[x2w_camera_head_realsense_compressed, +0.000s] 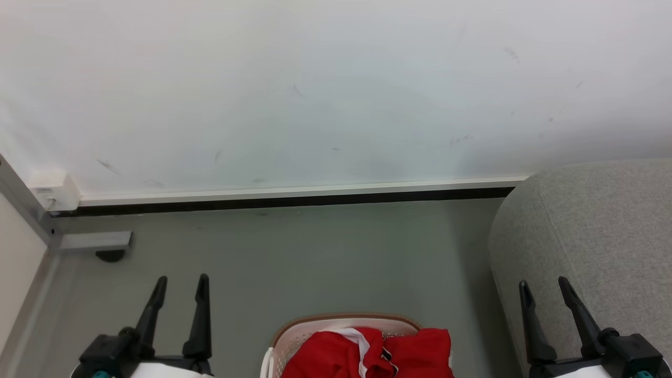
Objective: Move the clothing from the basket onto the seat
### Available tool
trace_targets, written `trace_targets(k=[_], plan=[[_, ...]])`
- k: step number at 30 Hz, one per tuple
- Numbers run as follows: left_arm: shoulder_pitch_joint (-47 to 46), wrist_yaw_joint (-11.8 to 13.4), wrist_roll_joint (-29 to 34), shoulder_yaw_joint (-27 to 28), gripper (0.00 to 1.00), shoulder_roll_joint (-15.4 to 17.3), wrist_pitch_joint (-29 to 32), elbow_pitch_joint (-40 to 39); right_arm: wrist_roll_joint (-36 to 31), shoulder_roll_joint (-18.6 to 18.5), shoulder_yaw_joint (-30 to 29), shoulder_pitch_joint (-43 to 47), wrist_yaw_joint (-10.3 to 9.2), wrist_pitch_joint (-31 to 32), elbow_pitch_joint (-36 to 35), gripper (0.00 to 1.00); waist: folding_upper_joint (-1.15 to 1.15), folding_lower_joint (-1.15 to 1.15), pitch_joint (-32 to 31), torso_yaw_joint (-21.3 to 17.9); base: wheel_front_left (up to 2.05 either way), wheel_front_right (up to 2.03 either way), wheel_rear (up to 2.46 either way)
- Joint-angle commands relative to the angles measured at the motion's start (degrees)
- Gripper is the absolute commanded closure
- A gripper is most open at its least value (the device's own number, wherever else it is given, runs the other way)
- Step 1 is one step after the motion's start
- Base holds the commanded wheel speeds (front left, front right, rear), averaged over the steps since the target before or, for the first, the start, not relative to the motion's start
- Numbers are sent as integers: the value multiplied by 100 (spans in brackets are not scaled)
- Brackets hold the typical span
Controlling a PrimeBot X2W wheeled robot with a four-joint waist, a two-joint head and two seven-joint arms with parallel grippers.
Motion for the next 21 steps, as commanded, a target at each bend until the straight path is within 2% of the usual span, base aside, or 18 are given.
trace_targets(k=[1, 21], plan=[[53, -15, 122, 5, 0, 21, -25, -9, -74, 18, -16, 50, -12, -33, -8, 0, 0, 0, -1, -5, 0, 0, 0], [8, -10, 115, -54, 0, 45, -49, 35, -92, 21, -3, -4, -12, -50, -13, 0, 0, 0, 69, -31, 0, 0, 0]])
